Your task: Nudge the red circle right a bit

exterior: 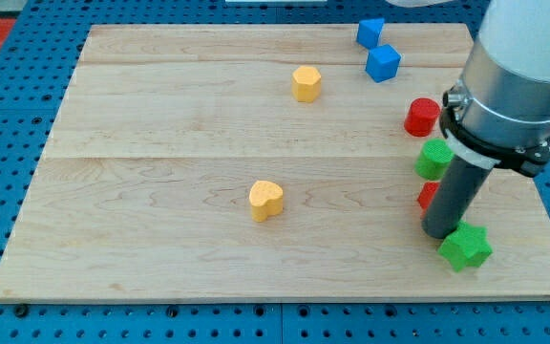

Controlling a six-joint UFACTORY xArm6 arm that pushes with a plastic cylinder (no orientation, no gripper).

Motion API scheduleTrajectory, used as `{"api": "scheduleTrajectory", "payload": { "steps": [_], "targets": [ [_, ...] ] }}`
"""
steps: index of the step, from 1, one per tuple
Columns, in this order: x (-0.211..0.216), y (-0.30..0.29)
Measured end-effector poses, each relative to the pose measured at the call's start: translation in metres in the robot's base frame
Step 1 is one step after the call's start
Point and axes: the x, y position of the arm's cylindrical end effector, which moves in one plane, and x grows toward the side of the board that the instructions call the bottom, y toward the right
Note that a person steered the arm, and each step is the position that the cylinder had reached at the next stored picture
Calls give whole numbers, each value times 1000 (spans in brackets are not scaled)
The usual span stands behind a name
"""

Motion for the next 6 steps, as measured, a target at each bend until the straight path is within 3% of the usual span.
{"api": "scheduleTrajectory", "payload": {
  "steps": [1,2,3,6],
  "targets": [
    [-7,-12],
    [-31,-86],
    [-79,-102],
    [-199,-2]
  ]
}}
